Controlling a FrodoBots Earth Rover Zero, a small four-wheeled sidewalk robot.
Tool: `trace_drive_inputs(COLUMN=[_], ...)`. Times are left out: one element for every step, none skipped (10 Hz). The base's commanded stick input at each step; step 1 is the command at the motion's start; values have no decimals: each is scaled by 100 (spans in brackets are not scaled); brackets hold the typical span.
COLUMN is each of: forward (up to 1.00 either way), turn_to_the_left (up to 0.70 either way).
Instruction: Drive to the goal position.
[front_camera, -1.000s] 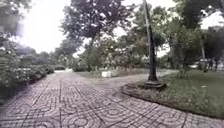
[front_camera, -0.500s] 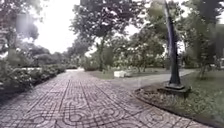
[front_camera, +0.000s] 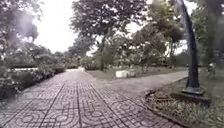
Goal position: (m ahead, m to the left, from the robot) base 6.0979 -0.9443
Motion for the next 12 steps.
trace_drive_inputs(forward=[100,100,100,100,100,100,100,100,100,100,100,100], turn_to_the_left=[0,-10,-27,-15,0,0,-22,-27,-27,-27,-27,-27])
